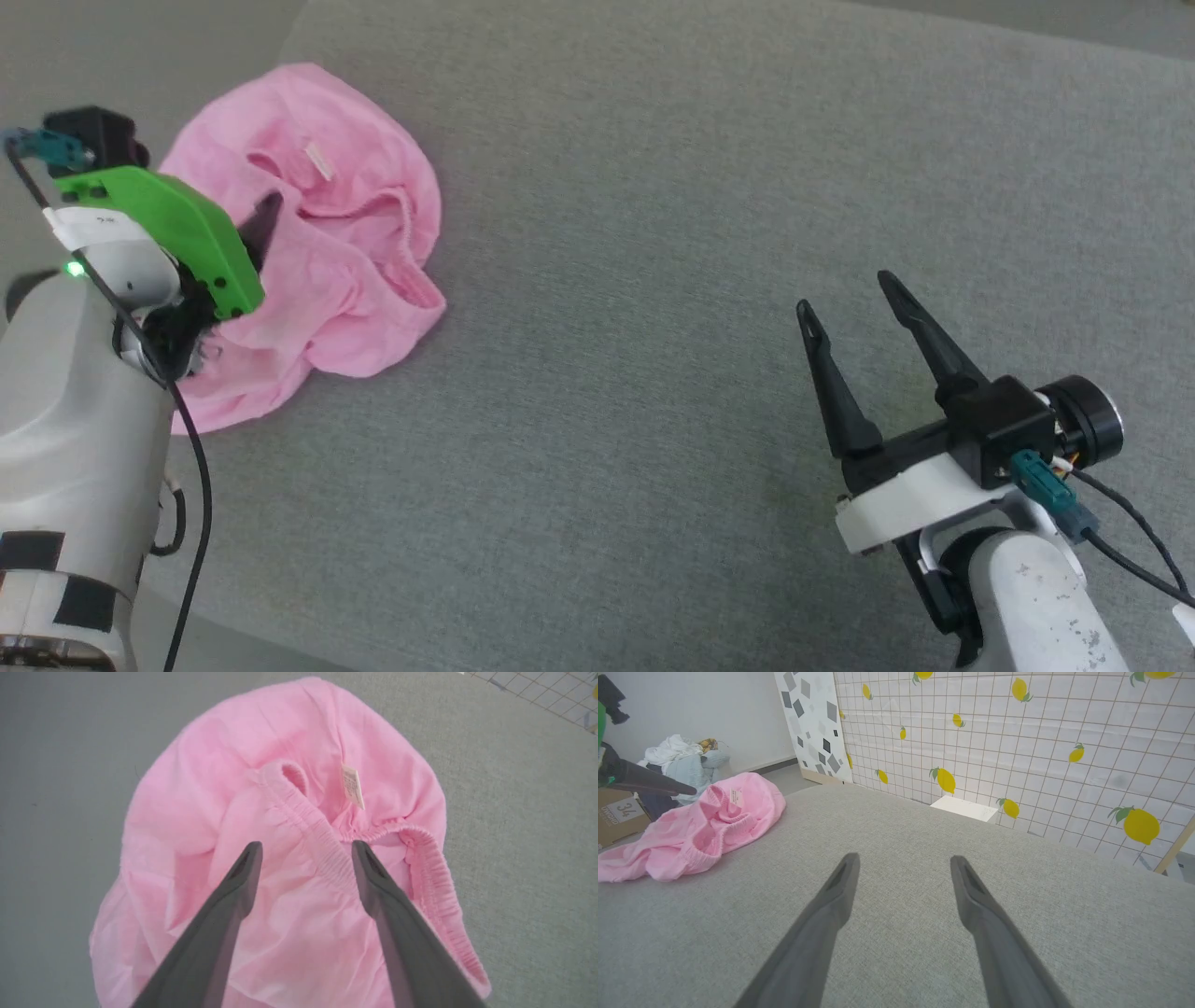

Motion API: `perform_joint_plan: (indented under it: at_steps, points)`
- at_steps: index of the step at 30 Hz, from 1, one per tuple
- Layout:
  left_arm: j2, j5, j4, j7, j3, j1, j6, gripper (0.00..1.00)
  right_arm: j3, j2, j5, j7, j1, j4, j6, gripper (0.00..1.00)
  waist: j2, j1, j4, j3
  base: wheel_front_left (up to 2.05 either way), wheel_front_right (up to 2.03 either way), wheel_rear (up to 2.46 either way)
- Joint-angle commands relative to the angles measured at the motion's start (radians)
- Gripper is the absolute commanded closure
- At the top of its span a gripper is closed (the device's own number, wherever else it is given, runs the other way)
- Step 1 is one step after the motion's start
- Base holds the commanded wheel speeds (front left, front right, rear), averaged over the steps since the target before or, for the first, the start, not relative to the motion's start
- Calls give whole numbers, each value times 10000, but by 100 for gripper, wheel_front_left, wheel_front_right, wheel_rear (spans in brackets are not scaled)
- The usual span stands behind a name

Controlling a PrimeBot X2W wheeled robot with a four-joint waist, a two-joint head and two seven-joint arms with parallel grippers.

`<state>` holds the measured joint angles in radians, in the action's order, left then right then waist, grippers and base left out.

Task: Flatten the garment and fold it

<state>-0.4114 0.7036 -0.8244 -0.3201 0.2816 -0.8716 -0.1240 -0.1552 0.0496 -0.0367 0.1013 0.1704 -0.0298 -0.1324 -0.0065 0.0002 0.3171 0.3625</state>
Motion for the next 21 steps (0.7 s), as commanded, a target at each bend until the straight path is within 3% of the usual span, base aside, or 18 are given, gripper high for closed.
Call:
perform_joint_plan:
  at_steps: [1,11,12,13,14,15,16,21]
  points:
    - [-116,334,-140,-410,215,-48,-66,0,5,6,-91,-31,214,-36,17,0,65,-2,-307,456,0,0,0]
    - [-97,2275,-773,-3081,1213,319,-66,1,-156,6,-89,-71,461,-23,17,0,65,-2,-346,863,0,0,0]
    - [-61,2501,-782,-3137,1192,357,-66,34,-175,6,-72,-66,480,-5,17,0,65,-2,-359,872,0,0,0]
    - [-52,2615,-773,-3209,1242,387,-66,53,-183,6,-56,-60,493,9,17,0,65,-2,-366,876,0,0,0]
    - [-69,2714,-744,-3295,1338,418,-66,81,-184,6,-38,-54,505,27,17,0,65,-2,-370,878,0,0,0]
    - [-85,2811,-723,-3341,1387,436,-66,92,-180,6,-24,-49,511,40,17,0,65,-2,-371,878,0,0,0]
    - [-96,2906,-705,-3385,1433,453,-66,100,-176,6,-10,-45,515,54,17,0,65,-2,-373,873,0,0,0]
    - [-291,3143,-525,-2893,1665,436,-67,100,-147,6,76,18,529,194,17,0,65,-2,-347,699,0,0,0]
